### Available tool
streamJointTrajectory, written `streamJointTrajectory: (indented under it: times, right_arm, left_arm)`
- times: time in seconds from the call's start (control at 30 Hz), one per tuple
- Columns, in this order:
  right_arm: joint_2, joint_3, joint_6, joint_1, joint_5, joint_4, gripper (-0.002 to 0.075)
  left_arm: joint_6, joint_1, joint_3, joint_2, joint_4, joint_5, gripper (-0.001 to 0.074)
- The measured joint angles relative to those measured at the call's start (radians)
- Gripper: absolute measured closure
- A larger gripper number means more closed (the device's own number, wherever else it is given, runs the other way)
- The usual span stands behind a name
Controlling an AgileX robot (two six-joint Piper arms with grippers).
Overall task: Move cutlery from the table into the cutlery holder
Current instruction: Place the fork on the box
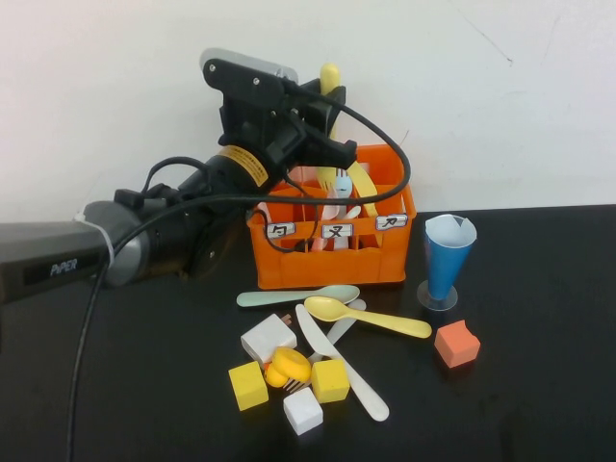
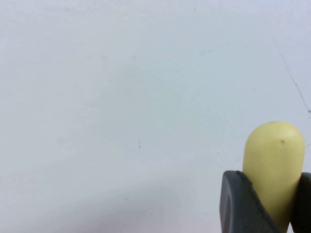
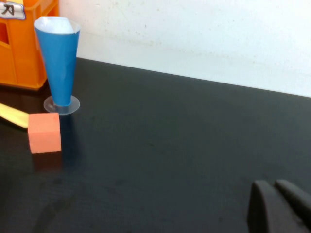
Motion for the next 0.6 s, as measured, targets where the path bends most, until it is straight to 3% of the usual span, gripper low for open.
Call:
streamJointTrajectory:
  times: [0.6]
  right_arm:
    - [0.000, 0.000, 0.000, 0.000, 0.000, 0.000, 0.0729]
  left_arm:
    - [-0.028, 0.017, 0.000, -0.064, 0.037, 0.011, 0.0547]
